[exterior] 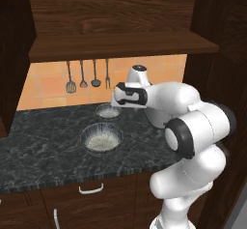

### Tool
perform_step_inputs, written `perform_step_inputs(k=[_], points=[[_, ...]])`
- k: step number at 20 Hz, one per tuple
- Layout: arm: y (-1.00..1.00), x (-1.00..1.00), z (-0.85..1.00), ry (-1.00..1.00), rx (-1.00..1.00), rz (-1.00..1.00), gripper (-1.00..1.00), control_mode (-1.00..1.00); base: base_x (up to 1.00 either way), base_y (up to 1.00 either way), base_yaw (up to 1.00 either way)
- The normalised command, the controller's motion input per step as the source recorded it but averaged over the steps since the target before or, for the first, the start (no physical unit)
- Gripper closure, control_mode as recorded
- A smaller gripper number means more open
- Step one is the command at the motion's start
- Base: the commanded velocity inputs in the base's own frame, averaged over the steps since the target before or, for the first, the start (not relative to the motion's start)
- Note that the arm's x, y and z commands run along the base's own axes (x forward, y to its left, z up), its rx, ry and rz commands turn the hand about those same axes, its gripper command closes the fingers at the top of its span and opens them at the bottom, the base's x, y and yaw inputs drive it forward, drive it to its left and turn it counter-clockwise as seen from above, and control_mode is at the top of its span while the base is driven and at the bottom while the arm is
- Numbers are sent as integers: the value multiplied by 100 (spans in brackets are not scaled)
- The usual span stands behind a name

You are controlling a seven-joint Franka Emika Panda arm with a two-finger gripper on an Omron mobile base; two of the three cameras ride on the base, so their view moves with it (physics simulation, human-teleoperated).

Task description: Pick up the bowls on the counter and stack them on top of one another in the open cabinet. Place the smaller bowl on top of the larger bowl.

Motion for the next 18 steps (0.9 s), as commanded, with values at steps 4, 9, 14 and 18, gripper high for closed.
perform_step_inputs(k=[4,9,14,18], points=[[16,44,-23,3,0,-2,-100,-100,0,0,0],[10,29,-40,1,0,-2,-100,-100,0,0,0],[9,39,-31,2,0,0,-100,-100,0,0,0],[0,49,-11,0,0,0,-100,-100,0,0,0]])
